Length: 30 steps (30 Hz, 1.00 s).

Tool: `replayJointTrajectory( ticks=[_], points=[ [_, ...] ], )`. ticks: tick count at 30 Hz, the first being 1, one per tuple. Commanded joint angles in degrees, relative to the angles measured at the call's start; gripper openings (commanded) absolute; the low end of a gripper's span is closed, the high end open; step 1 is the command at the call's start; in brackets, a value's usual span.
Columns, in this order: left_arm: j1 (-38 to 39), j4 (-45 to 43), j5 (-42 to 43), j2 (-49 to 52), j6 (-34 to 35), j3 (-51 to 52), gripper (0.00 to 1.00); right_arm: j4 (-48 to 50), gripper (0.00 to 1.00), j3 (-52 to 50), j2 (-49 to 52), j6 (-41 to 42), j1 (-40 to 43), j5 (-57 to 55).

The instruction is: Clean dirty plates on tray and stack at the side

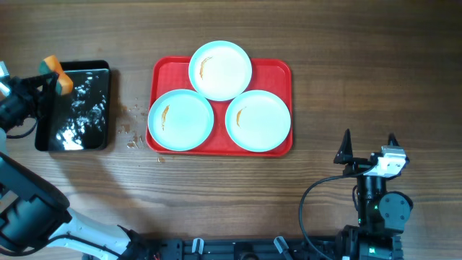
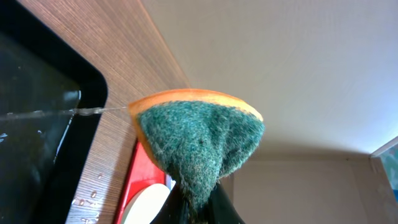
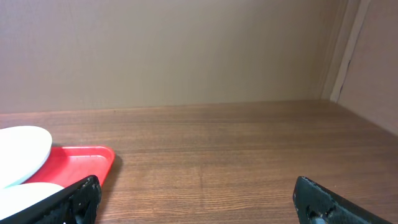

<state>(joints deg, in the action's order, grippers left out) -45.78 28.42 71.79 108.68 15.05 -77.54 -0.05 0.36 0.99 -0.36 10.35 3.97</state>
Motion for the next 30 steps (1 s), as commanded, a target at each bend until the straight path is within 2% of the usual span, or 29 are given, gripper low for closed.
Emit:
replayJointTrajectory(
  ticks=[1, 6, 10, 12, 16, 21, 23, 25, 28, 30],
  points=[
    [2.08, 3.17, -12.11, 0.81, -1.36, 0.02, 0.04, 0.11, 1.00, -0.07, -0.20, -0.98, 0.35, -0.83],
    [4.70, 3.50, -15.47, 6.14, -1.14, 0.66, 0.04, 0.11, 1.00, -0.07, -0.20, -0.98, 0.35, -0.81],
    [4.13, 3.34, -20.15, 6.03, -0.20, 0.59, 0.04, 0.11, 1.00, -0.07, -0.20, -0.98, 0.35, -0.81],
    [3.23, 3.23, -19.04, 4.66, 2.62, 0.31, 0.04, 0.11, 1.00, -0.07, -0.20, -0.98, 0.35, -0.81],
    [1.31, 3.10, -11.50, -0.85, 3.17, -0.04, 0.04, 0.11, 1.00, -0.07, -0.20, -0.96, 0.35, -0.81],
    [1.40, 1.73, -10.75, -8.41, 9.97, -0.04, 0.04, 0.11, 1.00, -0.07, -0.20, -0.98, 0.35, -0.81],
    [1.62, 1.81, -10.80, -9.64, 10.71, -0.04, 0.04, 0.11, 1.00, -0.07, -0.20, -0.98, 0.35, -0.81],
    [1.75, 2.25, -12.35, -9.60, 10.71, -0.04, 0.04, 0.11, 1.00, -0.07, -0.20, -0.98, 0.35, -0.81],
    [2.47, 3.15, -24.44, -7.39, 10.69, 0.04, 0.04, 0.11, 1.00, -0.07, -0.20, -0.98, 0.35, -0.81],
    [3.17, 3.26, -27.80, -5.29, 10.64, 0.70, 0.04, 0.11, 1.00, -0.07, -0.20, -0.98, 0.35, -0.81]
  ],
)
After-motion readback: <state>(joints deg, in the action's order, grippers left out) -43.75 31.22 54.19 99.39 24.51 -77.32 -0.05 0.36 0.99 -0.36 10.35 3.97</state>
